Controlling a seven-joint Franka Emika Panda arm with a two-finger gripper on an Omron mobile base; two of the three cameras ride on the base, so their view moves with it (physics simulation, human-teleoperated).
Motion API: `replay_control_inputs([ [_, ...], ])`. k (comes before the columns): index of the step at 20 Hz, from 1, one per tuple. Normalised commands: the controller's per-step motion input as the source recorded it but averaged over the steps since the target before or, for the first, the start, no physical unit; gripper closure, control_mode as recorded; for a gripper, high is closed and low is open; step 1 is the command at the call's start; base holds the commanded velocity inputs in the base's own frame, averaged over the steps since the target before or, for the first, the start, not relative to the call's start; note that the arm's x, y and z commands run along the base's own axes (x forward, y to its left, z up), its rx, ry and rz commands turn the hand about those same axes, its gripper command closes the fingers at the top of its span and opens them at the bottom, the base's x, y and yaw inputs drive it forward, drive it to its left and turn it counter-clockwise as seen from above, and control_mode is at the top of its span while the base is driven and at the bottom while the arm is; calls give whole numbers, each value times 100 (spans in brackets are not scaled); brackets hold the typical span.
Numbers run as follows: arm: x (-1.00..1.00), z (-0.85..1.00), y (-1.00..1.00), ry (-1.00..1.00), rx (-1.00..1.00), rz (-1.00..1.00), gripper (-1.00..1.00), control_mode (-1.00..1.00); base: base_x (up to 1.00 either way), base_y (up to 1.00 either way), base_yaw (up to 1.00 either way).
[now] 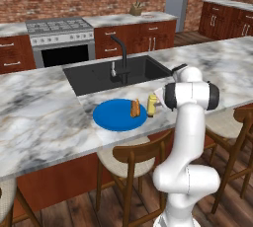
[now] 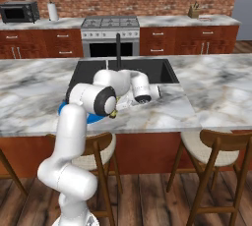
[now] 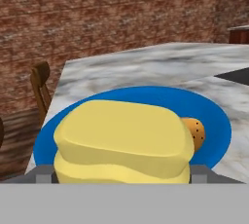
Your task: Move the hot dog bun to the plate on the dining table and place the condiment next to that plate. Then navigate to the fridge and take the sausage and place it on the plate as well.
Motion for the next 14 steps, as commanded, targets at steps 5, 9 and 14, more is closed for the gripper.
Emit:
replay_control_inputs([
  [5,-6,0,1,-4,-4,0,-100,-100,0,0,0],
  [9,-12,2,0,-7,-3,0,-100,-100,0,0,0],
  [14,-7,11,0,-6,-1,0,-100,-100,0,0,0],
])
